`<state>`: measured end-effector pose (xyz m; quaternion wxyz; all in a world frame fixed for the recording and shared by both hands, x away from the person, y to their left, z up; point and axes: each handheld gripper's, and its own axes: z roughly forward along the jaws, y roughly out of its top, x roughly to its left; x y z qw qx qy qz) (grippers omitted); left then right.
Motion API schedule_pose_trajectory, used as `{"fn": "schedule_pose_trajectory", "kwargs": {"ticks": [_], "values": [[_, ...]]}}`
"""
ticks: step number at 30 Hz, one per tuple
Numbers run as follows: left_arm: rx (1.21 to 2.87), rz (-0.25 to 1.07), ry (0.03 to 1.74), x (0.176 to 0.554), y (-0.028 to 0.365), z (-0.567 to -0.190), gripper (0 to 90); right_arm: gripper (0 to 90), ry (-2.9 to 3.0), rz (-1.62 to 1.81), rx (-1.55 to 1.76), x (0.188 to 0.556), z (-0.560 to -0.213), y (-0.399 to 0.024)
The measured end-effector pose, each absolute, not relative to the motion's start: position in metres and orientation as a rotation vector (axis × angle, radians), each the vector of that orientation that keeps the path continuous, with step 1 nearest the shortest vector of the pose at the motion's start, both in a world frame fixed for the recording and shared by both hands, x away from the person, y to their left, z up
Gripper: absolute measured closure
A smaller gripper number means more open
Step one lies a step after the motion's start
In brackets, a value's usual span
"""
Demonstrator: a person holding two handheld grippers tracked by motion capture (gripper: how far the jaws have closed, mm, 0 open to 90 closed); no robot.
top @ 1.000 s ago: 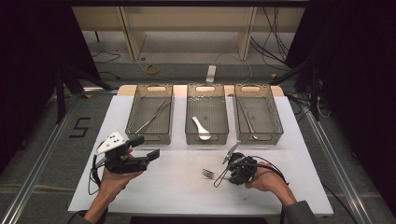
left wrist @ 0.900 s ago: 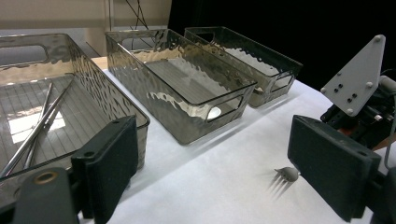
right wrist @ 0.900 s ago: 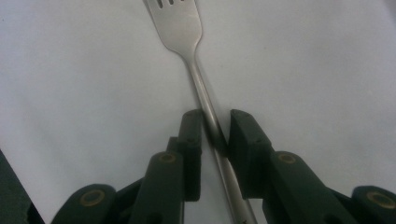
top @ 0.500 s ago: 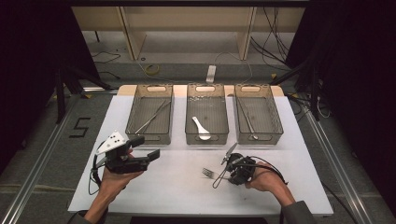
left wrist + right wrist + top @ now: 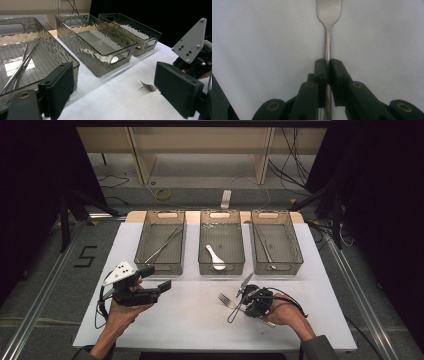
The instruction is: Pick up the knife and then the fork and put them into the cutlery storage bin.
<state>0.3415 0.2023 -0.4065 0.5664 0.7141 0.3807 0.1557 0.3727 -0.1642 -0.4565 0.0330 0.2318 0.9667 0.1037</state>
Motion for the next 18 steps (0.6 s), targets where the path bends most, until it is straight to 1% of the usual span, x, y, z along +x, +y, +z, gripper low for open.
{"fn": "schedule_pose_trajectory", "kwargs": {"ticks": [5, 18], "values": [[1.679, 0.367, 0.895, 0.341, 0.202, -0.406, 15.7, 84.6, 2.979, 0.337, 0.701, 0.372, -0.455, -0.165], [1.673, 0.367, 0.899, 0.342, 0.202, -0.406, 15.8, 84.7, 2.888, 0.434, 0.725, 0.376, -0.434, -0.18]]}}
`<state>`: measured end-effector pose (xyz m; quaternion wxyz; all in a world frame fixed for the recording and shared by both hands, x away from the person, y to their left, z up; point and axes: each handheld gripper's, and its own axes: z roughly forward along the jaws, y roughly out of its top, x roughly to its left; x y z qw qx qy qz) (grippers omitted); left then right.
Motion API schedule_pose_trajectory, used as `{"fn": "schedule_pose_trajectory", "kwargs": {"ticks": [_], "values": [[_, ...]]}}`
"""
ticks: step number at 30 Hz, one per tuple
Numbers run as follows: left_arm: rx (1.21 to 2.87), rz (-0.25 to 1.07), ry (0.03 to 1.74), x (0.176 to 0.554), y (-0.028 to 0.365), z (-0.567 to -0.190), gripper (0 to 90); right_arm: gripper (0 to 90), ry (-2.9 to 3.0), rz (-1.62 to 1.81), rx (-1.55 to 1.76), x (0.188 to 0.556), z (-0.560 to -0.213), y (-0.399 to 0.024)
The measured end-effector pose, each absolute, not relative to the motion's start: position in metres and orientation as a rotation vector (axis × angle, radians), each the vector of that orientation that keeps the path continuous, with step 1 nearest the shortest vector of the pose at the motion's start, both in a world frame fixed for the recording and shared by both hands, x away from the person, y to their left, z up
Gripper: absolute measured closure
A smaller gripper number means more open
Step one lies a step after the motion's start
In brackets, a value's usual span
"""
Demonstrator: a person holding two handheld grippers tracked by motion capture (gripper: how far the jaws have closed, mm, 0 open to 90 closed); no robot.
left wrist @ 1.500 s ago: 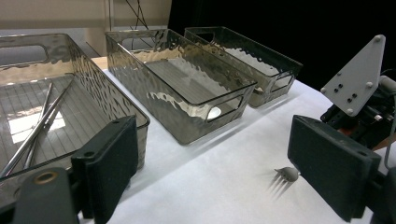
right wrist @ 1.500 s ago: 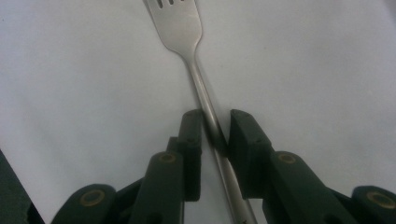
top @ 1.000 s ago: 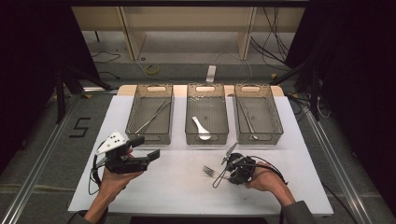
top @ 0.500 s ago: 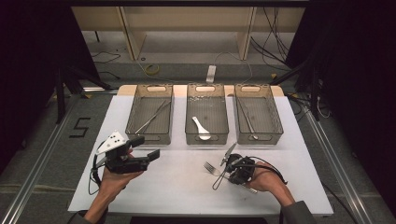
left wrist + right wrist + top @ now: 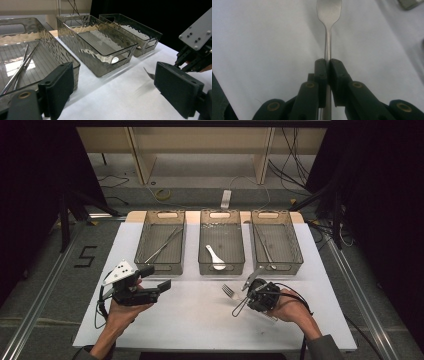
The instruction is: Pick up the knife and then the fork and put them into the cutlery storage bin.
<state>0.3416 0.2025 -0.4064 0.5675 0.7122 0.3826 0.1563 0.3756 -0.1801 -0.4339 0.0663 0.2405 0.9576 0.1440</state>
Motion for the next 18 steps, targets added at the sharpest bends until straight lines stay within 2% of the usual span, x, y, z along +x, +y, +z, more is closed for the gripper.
{"fn": "schedule_pose_trajectory", "kwargs": {"ticks": [10, 18], "values": [[1.673, 0.368, 0.9, 0.342, 0.203, -0.406, 15.8, 84.7, 2.84, 0.518, 0.795, 0.379, -0.423, -0.193], [1.674, 0.371, 0.899, 0.341, 0.203, -0.406, 15.8, 84.7, 2.807, 0.722, 0.876, 0.385, -0.413, -0.211]]}}
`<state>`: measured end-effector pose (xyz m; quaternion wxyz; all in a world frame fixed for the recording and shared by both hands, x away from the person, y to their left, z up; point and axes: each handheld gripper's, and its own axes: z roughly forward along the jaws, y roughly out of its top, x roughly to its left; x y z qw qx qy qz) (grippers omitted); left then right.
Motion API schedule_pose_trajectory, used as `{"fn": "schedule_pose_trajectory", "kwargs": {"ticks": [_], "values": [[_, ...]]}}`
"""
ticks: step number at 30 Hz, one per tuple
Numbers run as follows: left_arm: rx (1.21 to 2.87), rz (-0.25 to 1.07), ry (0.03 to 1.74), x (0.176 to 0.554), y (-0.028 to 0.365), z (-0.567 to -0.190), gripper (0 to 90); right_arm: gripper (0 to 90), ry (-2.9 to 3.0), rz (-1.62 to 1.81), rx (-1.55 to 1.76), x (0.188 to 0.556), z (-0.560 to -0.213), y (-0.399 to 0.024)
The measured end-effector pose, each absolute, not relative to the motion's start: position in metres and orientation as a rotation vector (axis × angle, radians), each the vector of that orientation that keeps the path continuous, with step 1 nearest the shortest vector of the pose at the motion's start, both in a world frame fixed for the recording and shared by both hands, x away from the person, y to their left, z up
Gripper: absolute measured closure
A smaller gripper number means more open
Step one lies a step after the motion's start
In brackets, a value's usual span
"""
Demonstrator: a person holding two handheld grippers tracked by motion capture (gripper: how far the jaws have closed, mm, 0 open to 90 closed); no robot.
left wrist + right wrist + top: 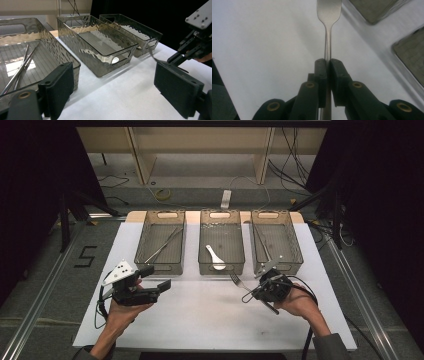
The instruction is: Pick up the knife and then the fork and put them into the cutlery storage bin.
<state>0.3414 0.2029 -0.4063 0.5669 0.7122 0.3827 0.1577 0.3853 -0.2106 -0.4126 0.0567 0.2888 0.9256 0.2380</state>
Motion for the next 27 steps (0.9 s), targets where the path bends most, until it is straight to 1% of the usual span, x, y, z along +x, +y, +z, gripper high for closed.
{"fn": "schedule_pose_trajectory", "kwargs": {"ticks": [6, 14, 27], "values": [[1.674, 0.373, 0.902, 0.341, 0.203, -0.406, 15.8, 84.7, 2.751, 0.864, 0.944, 0.391, -0.406, -0.226], [1.673, 0.375, 0.903, 0.341, 0.203, -0.406, 15.7, 84.7, 2.669, 0.92, 1.012, 0.399, -0.401, -0.236], [1.667, 0.381, 0.906, 0.341, 0.204, -0.406, 15.7, 84.7, 2.525, 1.003, 1.089, 0.418, -0.383, -0.25]]}}
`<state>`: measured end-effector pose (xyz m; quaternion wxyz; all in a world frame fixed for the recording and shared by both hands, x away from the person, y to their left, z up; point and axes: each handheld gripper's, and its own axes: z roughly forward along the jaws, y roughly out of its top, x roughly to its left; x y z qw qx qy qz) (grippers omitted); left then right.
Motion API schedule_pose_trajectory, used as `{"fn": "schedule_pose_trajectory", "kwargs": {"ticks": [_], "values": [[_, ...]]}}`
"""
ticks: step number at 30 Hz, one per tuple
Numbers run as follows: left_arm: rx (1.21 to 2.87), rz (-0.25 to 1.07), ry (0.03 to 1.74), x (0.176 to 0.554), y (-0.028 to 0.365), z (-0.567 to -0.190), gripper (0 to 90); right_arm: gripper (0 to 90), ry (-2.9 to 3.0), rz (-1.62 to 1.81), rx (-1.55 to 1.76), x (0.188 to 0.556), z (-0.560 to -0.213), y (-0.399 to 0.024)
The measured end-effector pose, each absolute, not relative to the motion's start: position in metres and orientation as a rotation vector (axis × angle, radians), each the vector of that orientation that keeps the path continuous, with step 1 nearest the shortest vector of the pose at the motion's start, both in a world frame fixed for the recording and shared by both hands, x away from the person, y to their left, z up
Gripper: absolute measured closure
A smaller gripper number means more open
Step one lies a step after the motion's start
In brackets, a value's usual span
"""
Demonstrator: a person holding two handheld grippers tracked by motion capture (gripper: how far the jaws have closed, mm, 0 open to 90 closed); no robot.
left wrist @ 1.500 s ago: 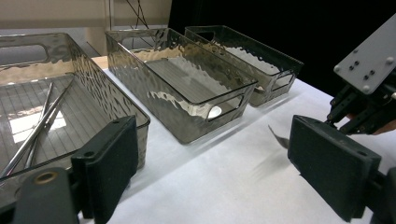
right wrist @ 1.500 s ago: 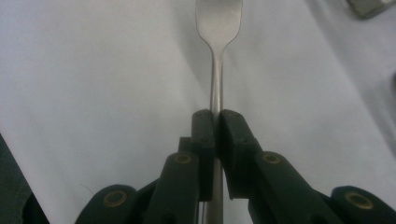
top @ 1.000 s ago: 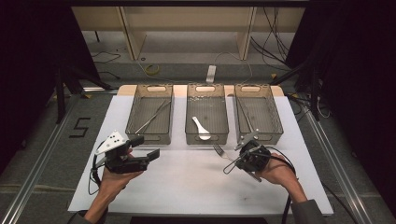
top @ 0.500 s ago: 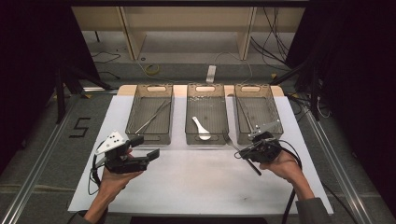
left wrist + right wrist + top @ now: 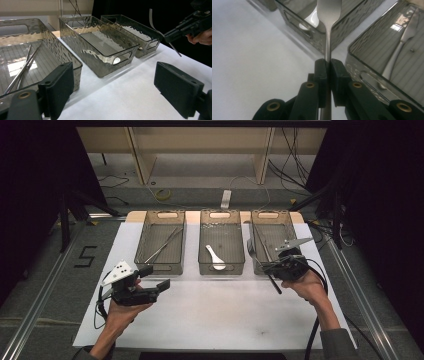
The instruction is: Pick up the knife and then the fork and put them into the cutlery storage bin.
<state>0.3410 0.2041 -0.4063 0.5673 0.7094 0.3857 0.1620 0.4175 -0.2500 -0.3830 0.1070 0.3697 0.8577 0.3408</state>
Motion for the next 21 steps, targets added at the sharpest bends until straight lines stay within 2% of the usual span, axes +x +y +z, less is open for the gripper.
{"fn": "schedule_pose_trajectory", "kwargs": {"ticks": [21], "values": [[1.625, 0.345, 0.921, 0.342, 0.208, -0.406, 15.7, 84.7, 2.33, 1.04, 1.218, 0.47, -0.354, -0.264]]}}
